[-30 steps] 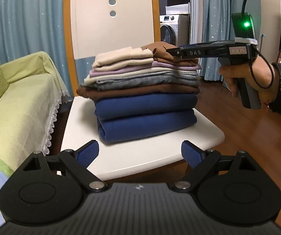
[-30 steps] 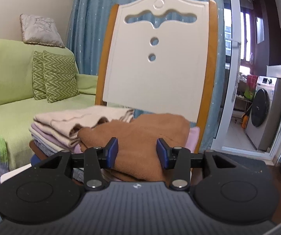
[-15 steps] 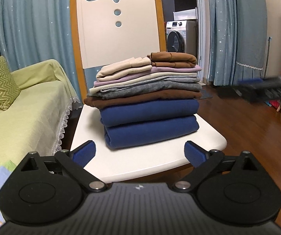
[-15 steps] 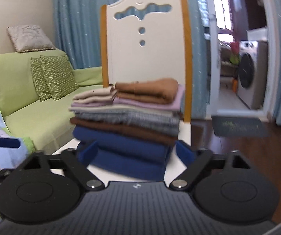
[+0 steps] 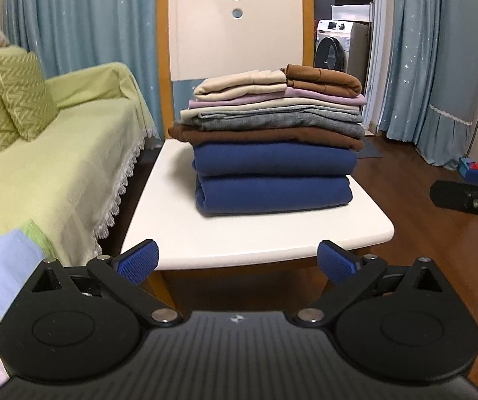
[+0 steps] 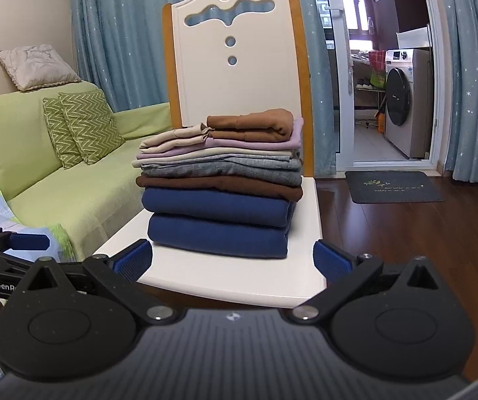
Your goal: Fold clothes
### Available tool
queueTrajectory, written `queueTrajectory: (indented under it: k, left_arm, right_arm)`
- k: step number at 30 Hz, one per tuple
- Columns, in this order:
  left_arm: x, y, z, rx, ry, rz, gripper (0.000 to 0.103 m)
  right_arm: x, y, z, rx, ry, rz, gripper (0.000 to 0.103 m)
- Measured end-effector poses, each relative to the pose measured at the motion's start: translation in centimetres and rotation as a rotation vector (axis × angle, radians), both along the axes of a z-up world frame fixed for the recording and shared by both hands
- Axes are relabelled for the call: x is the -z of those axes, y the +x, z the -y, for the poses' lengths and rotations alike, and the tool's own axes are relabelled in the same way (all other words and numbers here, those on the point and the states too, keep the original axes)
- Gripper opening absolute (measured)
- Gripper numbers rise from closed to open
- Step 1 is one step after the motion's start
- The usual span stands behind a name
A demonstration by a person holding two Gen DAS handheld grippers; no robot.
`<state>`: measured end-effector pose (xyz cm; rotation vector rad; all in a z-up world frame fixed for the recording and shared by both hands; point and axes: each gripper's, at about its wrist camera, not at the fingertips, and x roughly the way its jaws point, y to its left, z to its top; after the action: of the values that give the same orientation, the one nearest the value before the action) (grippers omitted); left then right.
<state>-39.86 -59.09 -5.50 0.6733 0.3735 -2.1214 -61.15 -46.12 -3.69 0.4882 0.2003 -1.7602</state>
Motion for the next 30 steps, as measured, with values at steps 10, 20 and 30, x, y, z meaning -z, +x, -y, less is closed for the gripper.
queueTrajectory:
  k: [10, 20, 30]
  left_arm:
    - [0.2, 0.0, 0.4, -0.014, 0.002, -0.013, 0.102]
    - [0.7, -0.8, 0.3, 0.004, -0.011, 0.000, 0.102]
    - [0.8, -1.3, 0.2, 0.018, -0.026, 0.014, 0.102]
  right_arm:
    - [0.4, 0.7, 0.6, -0.023, 0.037, -0.016, 0.102]
    - [0.8, 0.4, 1.0, -0.008, 0.066, -0.019, 0.102]
    - [1.5, 0.3, 1.2, 0.006, 0.098, -0.020, 0.102]
